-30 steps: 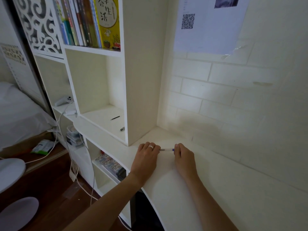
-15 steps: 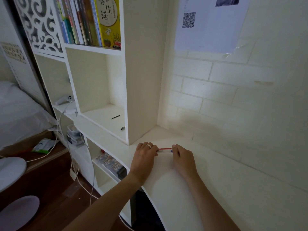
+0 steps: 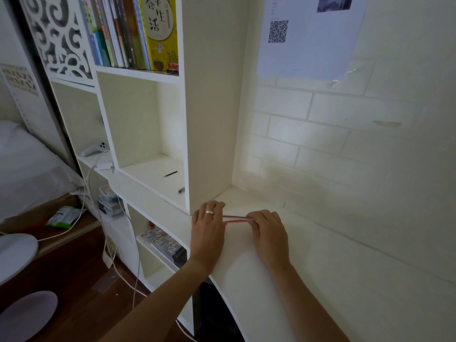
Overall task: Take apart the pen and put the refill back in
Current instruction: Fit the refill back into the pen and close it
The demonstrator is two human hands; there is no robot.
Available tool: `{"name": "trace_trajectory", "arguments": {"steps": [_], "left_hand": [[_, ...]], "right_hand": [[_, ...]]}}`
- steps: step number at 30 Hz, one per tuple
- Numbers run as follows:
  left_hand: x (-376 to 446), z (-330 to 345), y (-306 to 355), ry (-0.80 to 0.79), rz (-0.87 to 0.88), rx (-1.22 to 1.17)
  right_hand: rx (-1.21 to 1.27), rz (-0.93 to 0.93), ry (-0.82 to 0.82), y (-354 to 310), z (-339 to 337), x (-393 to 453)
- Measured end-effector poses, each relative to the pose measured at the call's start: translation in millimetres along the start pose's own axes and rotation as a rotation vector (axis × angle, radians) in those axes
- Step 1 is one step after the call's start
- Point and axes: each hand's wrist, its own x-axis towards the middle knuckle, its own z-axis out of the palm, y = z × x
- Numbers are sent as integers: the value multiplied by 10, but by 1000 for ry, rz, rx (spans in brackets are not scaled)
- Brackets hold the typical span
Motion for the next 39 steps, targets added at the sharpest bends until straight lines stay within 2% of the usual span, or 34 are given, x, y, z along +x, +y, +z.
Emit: {"name": "trace_trajectory", "arguments": {"steps": [4,7,11,16,22,33,39], "left_hand": [[-17,-13,-36,-19,-248,-12],[-24,36,-81,-116,-326,34],[-18,91,-131,-180,-313,70],[-8,77,-120,-135,-305,35],[1,113,-108,-238,-303,83],[-9,125,-117,-109,-302,-25],[-25,67,-101,-92,-254,-207]], "right_hand": [[1,204,58,62,14,-10],[0,237,44,69,22,-11],[4,242,23,62,30,-8],[10,252,21,54,20,-7],[2,263,10,33,1,-18],[-1,252,-2,20,-9,-18],[1,219,-23,15,-5,-17]]}}
